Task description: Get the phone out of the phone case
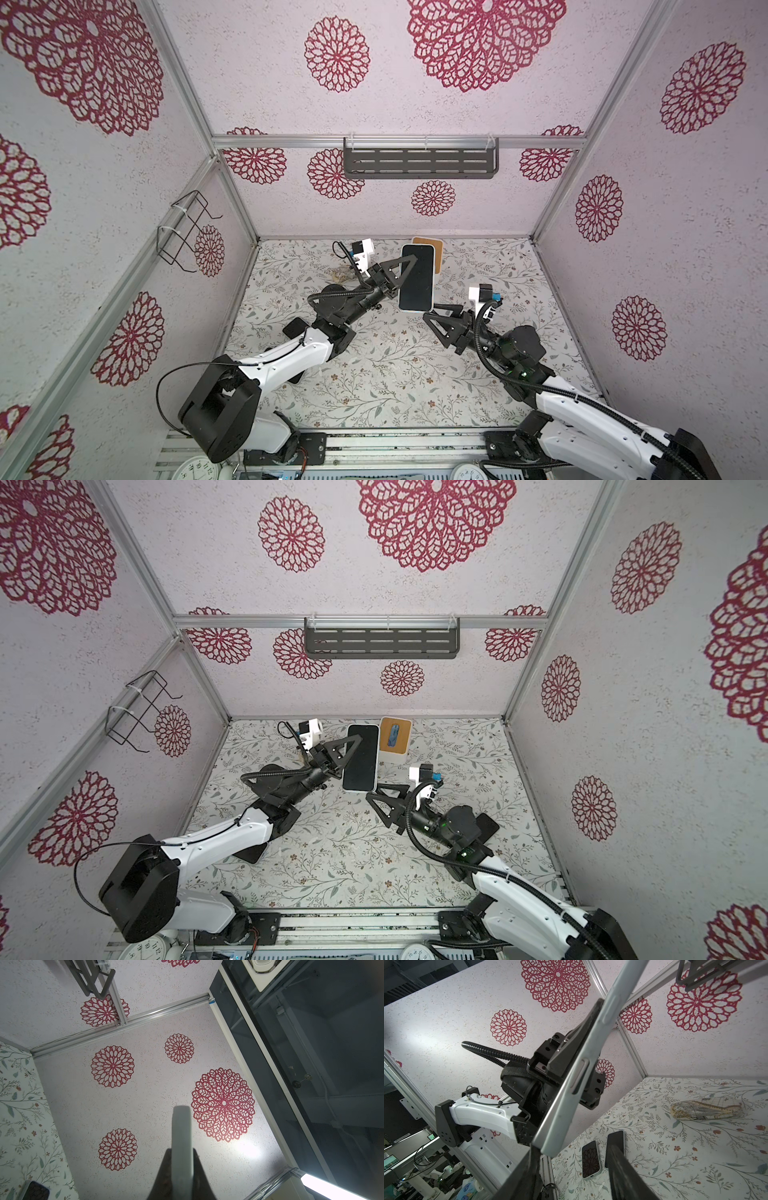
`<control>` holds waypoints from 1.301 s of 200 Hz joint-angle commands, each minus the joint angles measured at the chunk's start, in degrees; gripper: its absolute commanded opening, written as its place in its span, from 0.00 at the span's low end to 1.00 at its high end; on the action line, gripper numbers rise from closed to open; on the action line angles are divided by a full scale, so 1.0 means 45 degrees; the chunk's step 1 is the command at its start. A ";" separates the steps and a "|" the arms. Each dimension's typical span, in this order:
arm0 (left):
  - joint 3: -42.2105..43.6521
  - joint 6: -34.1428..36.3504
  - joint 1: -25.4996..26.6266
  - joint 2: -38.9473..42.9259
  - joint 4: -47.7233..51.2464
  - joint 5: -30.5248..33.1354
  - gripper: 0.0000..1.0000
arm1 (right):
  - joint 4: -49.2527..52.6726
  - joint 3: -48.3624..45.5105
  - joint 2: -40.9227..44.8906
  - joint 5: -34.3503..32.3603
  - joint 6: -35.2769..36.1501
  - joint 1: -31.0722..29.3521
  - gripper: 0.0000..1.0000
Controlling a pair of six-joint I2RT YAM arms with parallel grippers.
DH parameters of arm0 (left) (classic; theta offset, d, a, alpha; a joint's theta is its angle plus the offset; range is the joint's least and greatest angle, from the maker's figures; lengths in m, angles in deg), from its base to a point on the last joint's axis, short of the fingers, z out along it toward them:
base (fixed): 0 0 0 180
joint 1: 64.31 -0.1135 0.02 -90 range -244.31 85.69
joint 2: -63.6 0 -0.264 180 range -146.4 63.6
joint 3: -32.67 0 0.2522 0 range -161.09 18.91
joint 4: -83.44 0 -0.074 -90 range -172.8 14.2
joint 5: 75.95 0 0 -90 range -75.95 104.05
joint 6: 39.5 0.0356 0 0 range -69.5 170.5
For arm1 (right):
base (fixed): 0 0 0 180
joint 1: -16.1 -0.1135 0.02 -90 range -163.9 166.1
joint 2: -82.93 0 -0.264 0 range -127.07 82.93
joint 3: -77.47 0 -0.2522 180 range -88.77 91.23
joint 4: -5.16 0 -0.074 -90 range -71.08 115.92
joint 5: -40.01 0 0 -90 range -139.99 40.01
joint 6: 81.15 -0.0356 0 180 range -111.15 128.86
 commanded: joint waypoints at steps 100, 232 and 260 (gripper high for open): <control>-0.0357 0.0357 0.0708 -0.0010 -0.1216 -0.0227 0.00 | -0.0440 0.0952 -0.0825 -0.0317 -0.0756 0.0867 0.49; 0.0947 0.0592 0.0972 -0.1001 -0.0088 0.0536 0.19 | -0.0869 -0.0284 -0.0238 0.0162 -0.3357 0.1416 0.00; 0.1408 0.1507 0.0969 -0.1325 0.1440 0.0894 0.60 | 0.1422 -0.1112 0.0814 -0.1031 -0.3363 0.1177 0.00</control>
